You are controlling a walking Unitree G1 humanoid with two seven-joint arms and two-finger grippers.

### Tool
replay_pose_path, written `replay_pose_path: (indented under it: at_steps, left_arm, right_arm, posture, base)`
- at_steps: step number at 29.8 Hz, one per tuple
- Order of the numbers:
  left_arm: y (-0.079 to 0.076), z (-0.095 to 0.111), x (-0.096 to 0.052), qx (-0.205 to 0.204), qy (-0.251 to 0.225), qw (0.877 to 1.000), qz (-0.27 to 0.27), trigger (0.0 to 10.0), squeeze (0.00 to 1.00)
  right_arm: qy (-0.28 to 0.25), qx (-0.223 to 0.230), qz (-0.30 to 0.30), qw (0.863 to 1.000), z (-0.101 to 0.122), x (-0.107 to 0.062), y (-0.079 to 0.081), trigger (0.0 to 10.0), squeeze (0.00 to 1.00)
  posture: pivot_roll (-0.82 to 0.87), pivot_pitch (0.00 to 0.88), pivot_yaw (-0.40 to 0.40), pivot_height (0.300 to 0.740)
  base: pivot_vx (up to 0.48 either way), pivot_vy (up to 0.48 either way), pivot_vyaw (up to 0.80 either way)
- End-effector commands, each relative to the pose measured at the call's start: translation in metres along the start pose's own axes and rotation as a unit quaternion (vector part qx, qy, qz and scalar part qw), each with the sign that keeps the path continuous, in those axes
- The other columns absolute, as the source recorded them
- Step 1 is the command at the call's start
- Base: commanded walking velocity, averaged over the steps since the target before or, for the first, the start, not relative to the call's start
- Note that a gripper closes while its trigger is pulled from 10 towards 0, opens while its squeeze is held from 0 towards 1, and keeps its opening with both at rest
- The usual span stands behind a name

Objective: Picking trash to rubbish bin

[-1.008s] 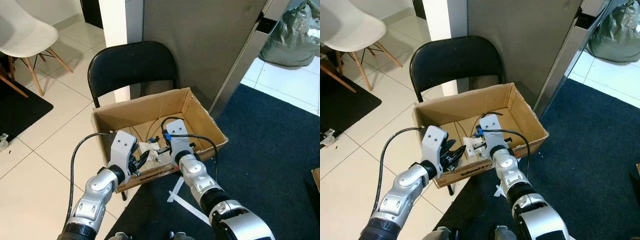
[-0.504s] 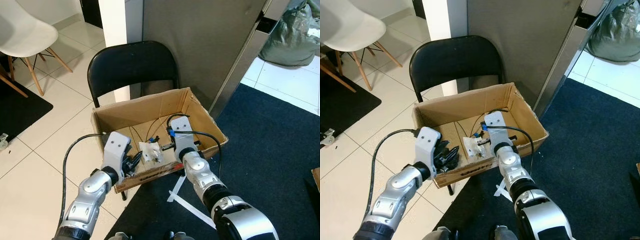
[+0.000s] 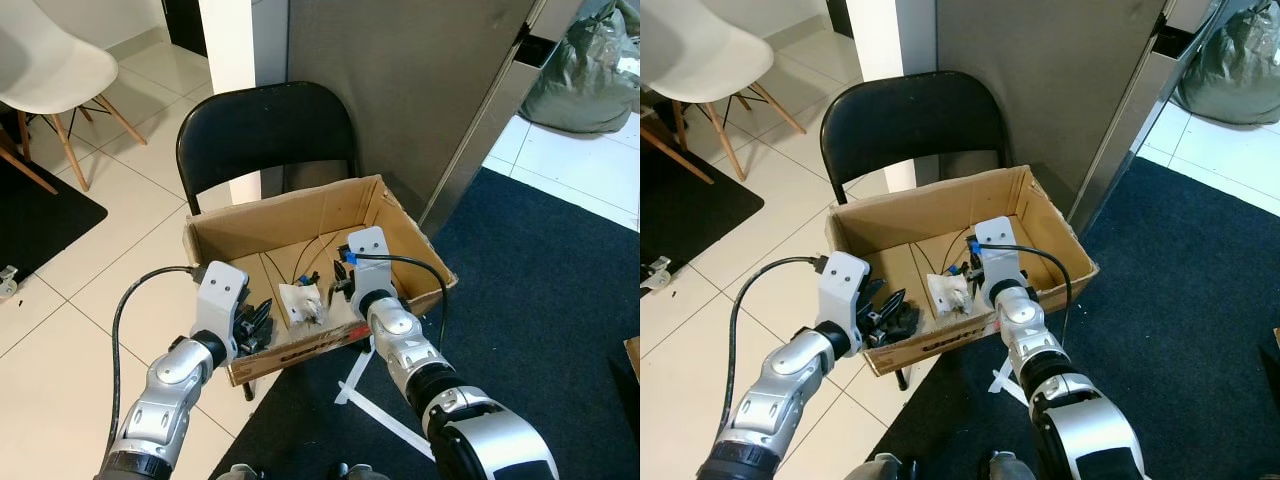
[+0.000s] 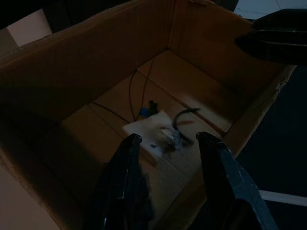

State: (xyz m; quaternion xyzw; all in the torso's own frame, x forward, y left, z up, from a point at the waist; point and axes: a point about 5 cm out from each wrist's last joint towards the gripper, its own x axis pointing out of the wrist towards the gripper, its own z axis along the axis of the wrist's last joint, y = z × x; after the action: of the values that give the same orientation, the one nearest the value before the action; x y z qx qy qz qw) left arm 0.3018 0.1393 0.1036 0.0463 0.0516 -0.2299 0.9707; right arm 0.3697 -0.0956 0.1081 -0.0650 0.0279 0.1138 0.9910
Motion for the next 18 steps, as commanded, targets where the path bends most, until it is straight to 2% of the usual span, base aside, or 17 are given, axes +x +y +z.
replay_pose_path:
  at_steps: [1,7,8,9,10,13,14,15,16,17,18]
  left_arm:
    - [0.001,-0.009,-0.002,0.001,0.020,1.000,0.003,10.0,0.00]
    - [0.007,-0.004,0.001,0.006,0.007,0.999,0.032,10.0,0.00]
    - [0.010,-0.004,0.001,0.009,0.004,0.999,0.054,10.0,0.00]
    - [0.010,-0.004,0.001,0.009,0.004,0.999,0.054,10.0,0.00]
    - [0.019,-0.006,-0.002,0.022,0.002,0.994,0.111,10.0,0.00]
    - [0.023,-0.007,-0.003,0.030,0.001,0.990,0.135,10.0,0.00]
    - [0.028,-0.006,-0.006,0.021,-0.010,0.986,0.168,10.0,0.00]
    - [0.028,-0.006,-0.006,0.021,-0.010,0.986,0.168,10.0,0.00]
    - [0.029,-0.004,-0.010,0.012,-0.027,0.981,0.193,10.0,0.00]
    - [0.027,-0.004,-0.011,0.011,-0.033,0.981,0.193,10.0,0.00]
    - [0.027,-0.004,-0.011,0.011,-0.033,0.981,0.193,10.0,0.00]
  right_arm:
    - [0.016,0.019,-0.003,1.000,-0.007,-0.002,-0.001,10.0,0.00]
    - [0.017,0.013,-0.033,0.999,-0.014,-0.008,-0.016,10.0,0.00]
    - [0.011,0.015,-0.048,0.999,-0.018,-0.012,-0.022,10.0,0.00]
    - [0.011,0.015,-0.048,0.999,-0.018,-0.012,-0.022,10.0,0.00]
    - [0.003,0.015,-0.081,0.997,-0.025,-0.021,-0.033,10.0,0.00]
    - [0.000,0.015,-0.094,0.995,-0.028,-0.025,-0.037,10.0,0.00]
    - [-0.005,0.032,-0.116,0.993,-0.033,-0.033,-0.041,10.0,0.00]
    - [-0.005,0.032,-0.116,0.993,-0.033,-0.033,-0.041,10.0,0.00]
    - [-0.006,0.060,-0.151,0.987,-0.047,-0.050,-0.049,10.0,0.00]
    - [0.000,0.070,-0.168,0.983,-0.056,-0.061,-0.053,10.0,0.00]
    - [0.000,0.070,-0.168,0.983,-0.056,-0.061,-0.053,10.0,0.00]
  posture:
    - [0.05,0.221,0.006,0.740]
    - [0.06,0.177,0.001,0.740]
    - [0.05,0.155,0.004,0.740]
    - [0.05,0.155,0.004,0.740]
    - [0.03,0.132,0.010,0.740]
    - [0.03,0.127,0.011,0.740]
    - [0.02,0.113,0.014,0.740]
    - [0.02,0.113,0.014,0.740]
    - [0.01,0.095,0.019,0.740]
    - [0.01,0.094,0.021,0.740]
    - [0.01,0.094,0.021,0.740]
  base:
    - [0.000,0.000,0.00]
    - [0.000,0.000,0.00]
    - [0.000,0.000,0.00]
    - [0.000,0.000,0.00]
    - [0.000,0.000,0.00]
    - [0.000,0.000,0.00]
    - [0.000,0.000,0.00]
    - [0.000,0.000,0.00]
    - [0.000,0.000,0.00]
    - [0.000,0.000,0.00]
    - [0.000,0.000,0.00]
